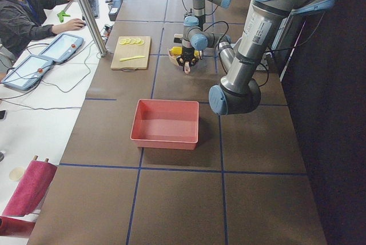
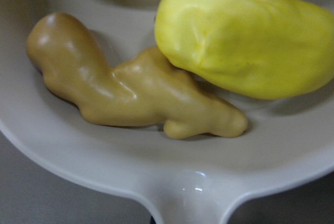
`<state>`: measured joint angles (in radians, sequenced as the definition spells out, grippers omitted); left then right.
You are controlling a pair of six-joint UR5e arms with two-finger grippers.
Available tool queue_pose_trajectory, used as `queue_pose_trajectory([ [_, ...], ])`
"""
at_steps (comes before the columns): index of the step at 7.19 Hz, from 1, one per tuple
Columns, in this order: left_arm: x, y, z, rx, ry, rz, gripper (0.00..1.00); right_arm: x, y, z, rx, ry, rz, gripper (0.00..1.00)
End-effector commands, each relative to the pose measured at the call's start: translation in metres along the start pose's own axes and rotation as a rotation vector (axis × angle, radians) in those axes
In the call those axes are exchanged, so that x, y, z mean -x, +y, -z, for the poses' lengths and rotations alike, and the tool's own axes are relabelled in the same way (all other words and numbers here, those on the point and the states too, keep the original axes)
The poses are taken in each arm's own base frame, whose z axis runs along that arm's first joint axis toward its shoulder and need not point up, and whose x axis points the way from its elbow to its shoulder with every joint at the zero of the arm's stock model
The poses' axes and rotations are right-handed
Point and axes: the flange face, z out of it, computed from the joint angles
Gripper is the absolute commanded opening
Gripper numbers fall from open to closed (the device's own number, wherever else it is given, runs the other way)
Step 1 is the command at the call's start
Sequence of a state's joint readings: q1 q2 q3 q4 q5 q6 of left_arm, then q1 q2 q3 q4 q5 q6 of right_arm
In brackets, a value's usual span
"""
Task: Sweep and dump trash into bin
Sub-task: 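Push the vegetables deeper into the dustpan with the brush, then withdraw it, then lift the loaded dustpan with the left gripper and carry it over the pink bin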
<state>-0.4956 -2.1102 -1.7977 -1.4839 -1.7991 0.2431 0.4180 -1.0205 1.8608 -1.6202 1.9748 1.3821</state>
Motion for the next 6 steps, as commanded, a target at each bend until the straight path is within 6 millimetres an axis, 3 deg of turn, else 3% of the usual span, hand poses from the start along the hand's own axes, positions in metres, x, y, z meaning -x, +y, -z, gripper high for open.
queue_pose_trajectory([
  [1,0.008,0.006,0.006,-0.065,0.054,0.051,0.0,-0.009,-0.006,0.0,-0.006,0.013,0.0,0.0],
  [4,0.031,0.045,0.012,-0.208,0.097,0.052,0.0,-0.012,-0.01,0.002,-0.02,0.014,0.017,0.0],
  [6,0.053,0.061,0.026,-0.247,0.127,0.067,0.0,-0.019,-0.013,-0.002,-0.03,0.03,0.029,0.0],
])
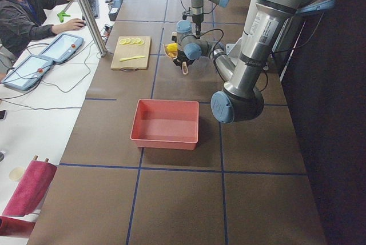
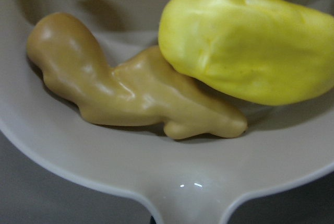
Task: Sweep and dump trash into bin
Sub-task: 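Lift the loaded dustpan with the left gripper and carry it over the pink bin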
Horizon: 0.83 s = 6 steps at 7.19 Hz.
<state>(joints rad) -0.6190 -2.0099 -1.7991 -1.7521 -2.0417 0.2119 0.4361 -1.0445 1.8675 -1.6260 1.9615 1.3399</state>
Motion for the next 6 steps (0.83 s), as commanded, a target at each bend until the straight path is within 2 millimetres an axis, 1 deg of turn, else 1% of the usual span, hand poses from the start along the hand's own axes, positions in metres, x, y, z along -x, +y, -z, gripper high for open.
queue_pose_trajectory([
  [1,0.027,0.014,0.026,-0.04,0.028,0.031,0.0,-0.005,-0.002,-0.003,-0.013,0.012,0.01,0.0],
  [2,0.044,0.023,0.042,-0.053,0.029,0.004,0.0,-0.007,-0.003,-0.004,-0.013,0.015,0.025,0.0],
  [3,0.069,0.056,0.06,-0.059,0.051,-0.02,0.0,-0.011,-0.004,-0.007,-0.013,0.022,0.03,0.0],
  [4,0.093,0.084,0.084,-0.075,0.05,-0.027,0.0,-0.012,-0.005,-0.008,-0.023,0.027,0.029,0.0],
  [6,0.124,0.151,0.111,-0.078,0.043,-0.073,0.0,-0.013,-0.005,-0.009,-0.023,0.03,0.029,0.0],
])
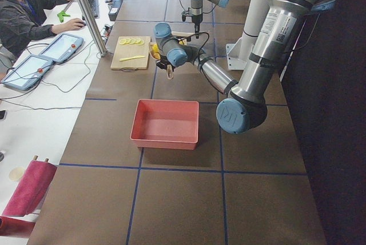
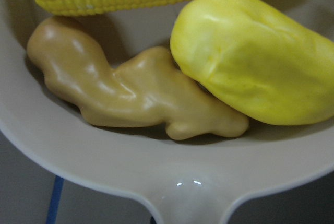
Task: Sweep and dump trash into bin
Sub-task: 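Lift the loaded dustpan with the left gripper and carry it over the pink bin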
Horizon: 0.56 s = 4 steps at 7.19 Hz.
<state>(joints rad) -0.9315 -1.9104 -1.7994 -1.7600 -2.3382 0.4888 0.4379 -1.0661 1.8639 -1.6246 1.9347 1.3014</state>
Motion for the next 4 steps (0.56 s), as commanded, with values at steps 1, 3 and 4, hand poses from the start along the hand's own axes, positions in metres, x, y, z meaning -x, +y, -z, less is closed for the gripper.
queue_pose_trajectory([
  [1,0.026,0.068,0.036,-0.007,-0.009,-0.047,0.0,-0.001,0.0,-0.001,-0.002,0.004,0.0,0.0],
  [3,0.044,0.123,0.056,0.019,-0.042,-0.11,0.0,-0.001,0.0,-0.002,-0.004,0.003,0.002,0.0],
  [4,0.055,0.157,0.061,0.041,-0.048,-0.138,0.0,-0.001,0.0,-0.002,-0.01,0.005,0.002,0.0],
])
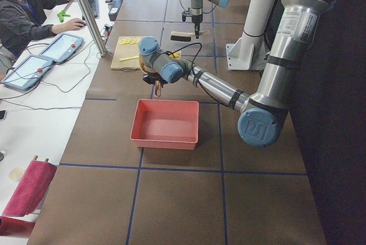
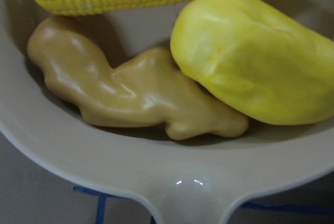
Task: Sweep and dump trash into bin
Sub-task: 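Lift the loaded dustpan with the left gripper and carry it over the pink bin, then tilt the dustpan over the pink bin with the left gripper to dump the vegetables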
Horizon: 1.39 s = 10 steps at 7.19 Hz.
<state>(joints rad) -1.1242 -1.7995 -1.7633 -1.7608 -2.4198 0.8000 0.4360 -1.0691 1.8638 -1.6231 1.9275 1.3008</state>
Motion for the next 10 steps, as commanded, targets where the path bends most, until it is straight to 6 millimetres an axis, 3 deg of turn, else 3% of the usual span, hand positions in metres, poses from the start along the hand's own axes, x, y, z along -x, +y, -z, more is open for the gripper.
queue_pose_trajectory([
  [1,0.019,0.078,0.013,0.045,-0.02,-0.065,0.0,-0.002,-0.001,-0.002,-0.004,0.005,0.0,0.0],
  [3,0.024,0.154,0.029,0.067,-0.027,-0.069,0.0,-0.003,0.001,-0.005,-0.009,0.013,0.004,0.0],
  [5,0.008,0.197,0.029,0.095,-0.018,-0.043,0.0,-0.002,0.002,-0.007,-0.011,0.014,0.007,0.0],
  [7,-0.003,0.22,0.027,0.13,-0.019,0.002,0.0,-0.001,0.004,-0.008,-0.006,0.012,0.009,0.0],
  [10,0.0,0.223,0.036,0.255,-0.061,0.009,0.0,0.0,0.009,-0.01,-0.001,0.012,0.016,0.0],
])
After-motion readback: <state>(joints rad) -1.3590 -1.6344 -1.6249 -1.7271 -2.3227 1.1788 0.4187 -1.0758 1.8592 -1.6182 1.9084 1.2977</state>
